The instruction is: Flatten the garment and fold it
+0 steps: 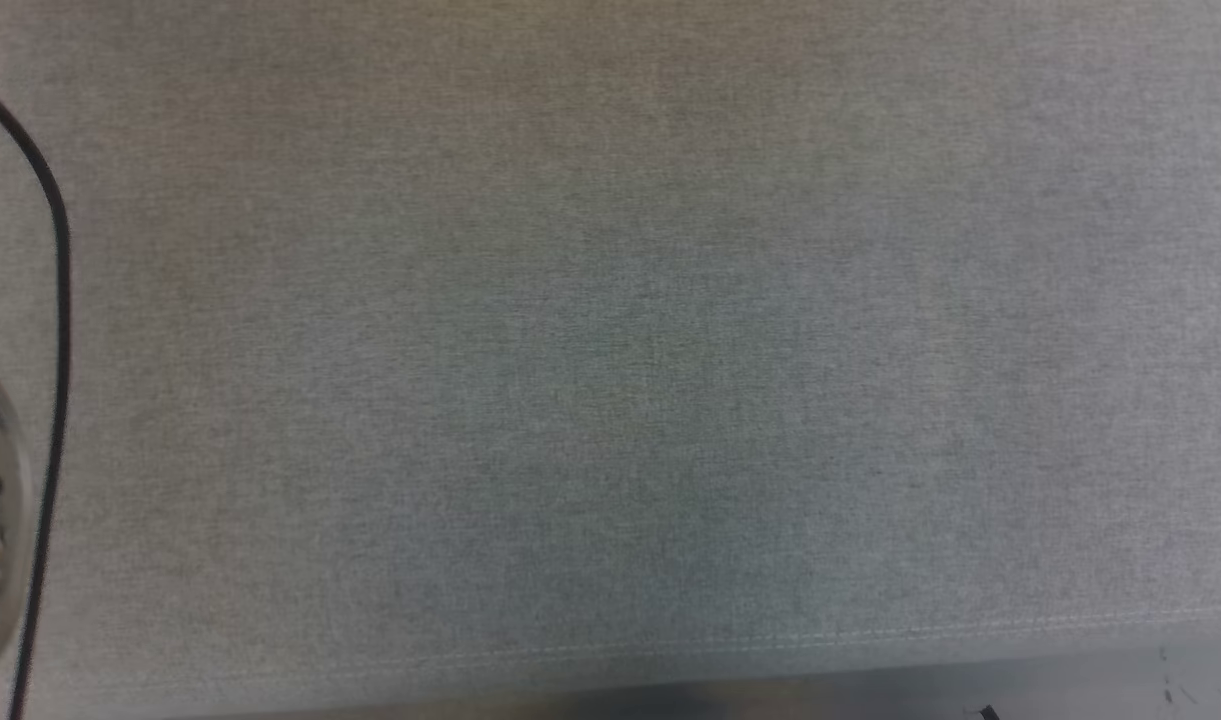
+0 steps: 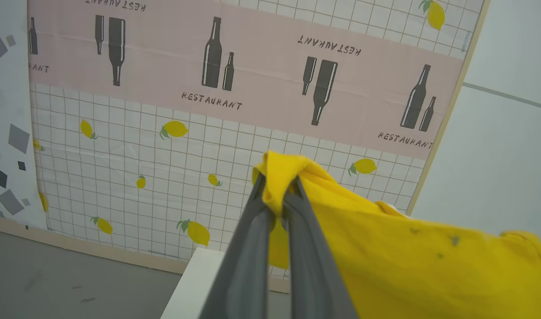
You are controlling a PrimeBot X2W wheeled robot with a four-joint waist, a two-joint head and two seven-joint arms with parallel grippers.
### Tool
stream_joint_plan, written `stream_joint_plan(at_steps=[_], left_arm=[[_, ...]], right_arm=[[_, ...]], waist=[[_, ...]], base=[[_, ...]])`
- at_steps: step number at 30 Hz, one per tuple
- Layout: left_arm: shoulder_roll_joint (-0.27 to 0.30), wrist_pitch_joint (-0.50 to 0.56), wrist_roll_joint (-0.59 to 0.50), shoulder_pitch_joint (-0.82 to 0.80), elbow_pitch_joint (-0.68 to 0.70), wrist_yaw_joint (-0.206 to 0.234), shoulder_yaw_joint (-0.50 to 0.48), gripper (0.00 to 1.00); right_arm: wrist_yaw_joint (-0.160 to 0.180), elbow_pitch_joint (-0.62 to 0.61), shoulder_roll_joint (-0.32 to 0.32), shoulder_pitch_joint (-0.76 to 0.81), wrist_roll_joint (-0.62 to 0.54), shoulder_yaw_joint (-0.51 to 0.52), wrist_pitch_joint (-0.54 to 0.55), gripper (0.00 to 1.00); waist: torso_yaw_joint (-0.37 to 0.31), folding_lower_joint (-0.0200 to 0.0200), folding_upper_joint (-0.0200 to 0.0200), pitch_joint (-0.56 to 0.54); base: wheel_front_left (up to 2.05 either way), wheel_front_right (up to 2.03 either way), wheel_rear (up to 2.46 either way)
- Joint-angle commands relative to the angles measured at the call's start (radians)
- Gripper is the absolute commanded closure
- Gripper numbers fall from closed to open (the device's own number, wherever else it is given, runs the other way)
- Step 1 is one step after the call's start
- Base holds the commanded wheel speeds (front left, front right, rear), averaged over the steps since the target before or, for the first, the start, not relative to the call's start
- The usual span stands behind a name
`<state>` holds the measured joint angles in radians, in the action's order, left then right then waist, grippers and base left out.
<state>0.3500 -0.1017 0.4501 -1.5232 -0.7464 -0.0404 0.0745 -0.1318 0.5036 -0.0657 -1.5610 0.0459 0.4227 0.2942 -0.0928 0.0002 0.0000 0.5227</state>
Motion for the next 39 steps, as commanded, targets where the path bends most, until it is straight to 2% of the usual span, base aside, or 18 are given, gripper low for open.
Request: stream_joint_plan(at_steps=[1,4,8,13,18,24,27,32,39], left_arm=[[0.007,-0.017,0.023,0.039,-0.004,-0.016,-0.011,1.00],[0.003,-0.034,0.060,0.122,-0.003,-0.045,-0.022,1.00],[-0.012,-0.066,0.111,0.304,0.038,-0.074,-0.022,1.00],[-0.044,-0.081,0.166,0.594,0.113,-0.079,-0.030,1.00],[-0.108,-0.068,0.231,0.919,0.214,-0.045,-0.058,1.00],[-0.169,-0.020,0.273,1.246,0.312,0.022,-0.066,1.00],[-0.174,0.008,0.273,1.357,0.340,0.066,-0.068,1.00],[-0.142,0.078,0.222,1.462,0.340,0.150,-0.043,1.00],[-0.119,0.142,0.139,1.442,0.273,0.180,0.045,1.00]], right_arm=[[0.001,-0.016,-0.014,0.056,0.031,-0.018,-0.002,1.00],[0.001,-0.060,-0.047,0.175,0.094,-0.075,0.006,1.00],[0.001,-0.162,-0.093,0.414,0.192,-0.144,0.021,1.00],[0.001,-0.305,-0.097,0.743,0.293,-0.128,0.056,1.00],[0.001,-0.430,-0.042,1.078,0.343,-0.049,0.098,1.00],[0.001,-0.495,-0.003,1.383,0.328,-0.010,0.140,1.00],[0.001,-0.504,0.006,1.483,0.308,-0.011,0.171,1.00],[0.001,-0.511,0.008,1.572,0.219,-0.071,0.230,1.00],[0.001,-0.361,-0.017,1.489,0.077,-0.253,0.333,1.00]], waist=[[0.018,-0.0002,0.0000,-0.014],[0.030,-0.0002,0.0000,-0.056],[0.046,-0.0002,0.0000,-0.151],[0.059,-0.0002,0.0000,-0.277],[0.065,-0.0002,0.0000,-0.382],[0.051,-0.0002,0.0000,-0.453],[0.040,-0.0002,0.0000,-0.474],[0.020,-0.0002,0.0000,-0.480],[-0.009,-0.0002,0.0000,-0.453]], base=[[0.00,0.00,0.00],[0.00,0.00,0.00],[0.00,0.00,0.00],[0.00,0.00,0.00],[0.00,0.00,0.00],[0.00,0.00,0.00],[0.00,0.00,0.00],[0.00,0.00,0.00],[0.00,0.00,0.00]])
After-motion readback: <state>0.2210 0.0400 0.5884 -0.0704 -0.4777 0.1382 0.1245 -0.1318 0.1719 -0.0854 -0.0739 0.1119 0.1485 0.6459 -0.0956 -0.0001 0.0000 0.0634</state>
